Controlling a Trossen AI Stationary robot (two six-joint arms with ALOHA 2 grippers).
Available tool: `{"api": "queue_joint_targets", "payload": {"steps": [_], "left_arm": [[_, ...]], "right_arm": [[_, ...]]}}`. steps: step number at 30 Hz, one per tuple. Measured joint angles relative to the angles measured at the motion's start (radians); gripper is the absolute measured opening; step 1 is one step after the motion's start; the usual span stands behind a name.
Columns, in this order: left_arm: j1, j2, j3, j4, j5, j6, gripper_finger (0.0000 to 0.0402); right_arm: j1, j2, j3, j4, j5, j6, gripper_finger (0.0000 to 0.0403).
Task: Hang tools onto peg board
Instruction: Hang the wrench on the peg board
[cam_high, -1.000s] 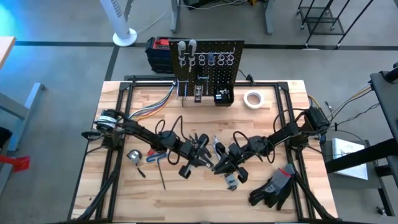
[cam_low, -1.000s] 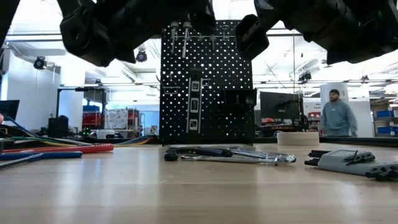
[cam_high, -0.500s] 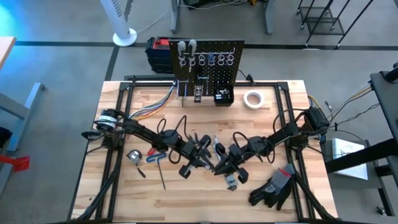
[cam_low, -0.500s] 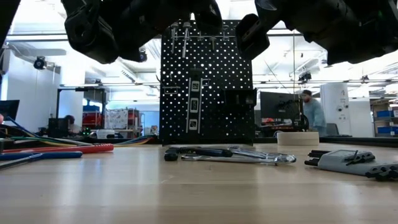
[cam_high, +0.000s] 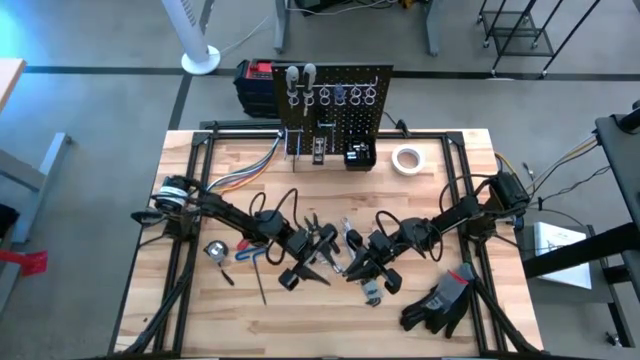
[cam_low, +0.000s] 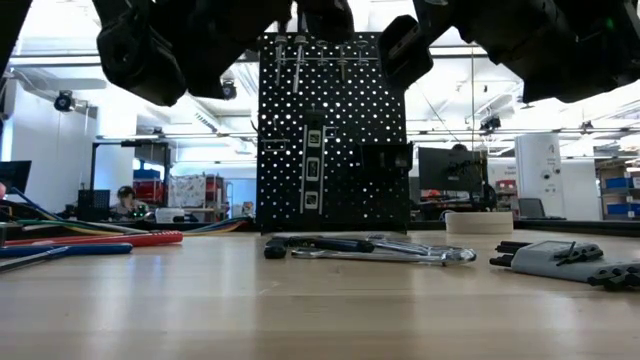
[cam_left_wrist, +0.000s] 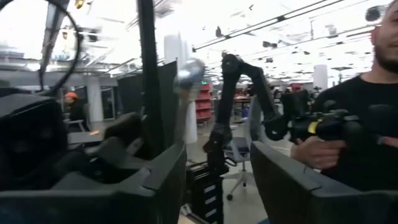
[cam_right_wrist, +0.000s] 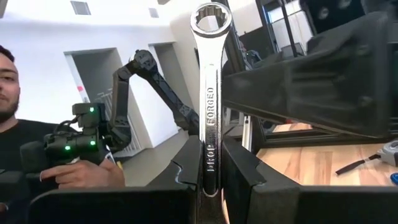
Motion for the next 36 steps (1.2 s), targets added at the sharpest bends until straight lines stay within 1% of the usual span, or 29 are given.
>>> {"api": "queue_joint_targets", "payload": {"steps": [3,16,23,24,26,28,30,31,35,36], "left_arm": [[0.004,0.000,0.008,-0.018,-0.029,-0.002,0.0172],[0.005,0.000,0.015,-0.026,-0.102,0.003,0.0156],[0.009,0.000,0.015,-0.037,-0.109,0.003,0.0151],[0.010,0.000,0.015,-0.037,-0.110,0.006,0.0146],[0.010,0.000,0.015,-0.038,-0.110,0.013,0.0121],[0.010,0.000,0.015,-0.039,-0.110,0.027,0.0079],[0.010,0.000,0.015,-0.042,-0.109,0.032,0.0027],[0.010,0.000,0.015,-0.041,-0.117,0.032,0.0016],[0.007,0.000,0.015,-0.029,-0.170,0.025,0.0007],[0.007,0.000,0.015,-0.029,-0.172,0.021,0.0006]], "right_arm": [[0.000,0.000,0.000,0.000,0.000,0.000,0.0026],[-0.023,0.000,0.000,-0.017,0.005,-0.001,0.0026],[-0.033,0.000,0.000,-0.032,0.002,0.000,0.0026],[-0.033,0.000,0.000,-0.031,0.002,0.001,0.0026],[-0.033,-0.001,0.000,-0.031,0.001,0.007,0.0026],[-0.033,-0.002,0.000,-0.031,0.000,0.007,0.0026],[-0.033,-0.004,-0.001,-0.031,-0.001,0.009,0.0026],[-0.033,-0.005,-0.001,-0.031,-0.002,0.012,0.0026],[-0.033,-0.007,-0.001,-0.024,-0.010,0.012,0.0028],[-0.033,-0.007,-0.001,-0.024,-0.010,0.014,0.0033]]}}
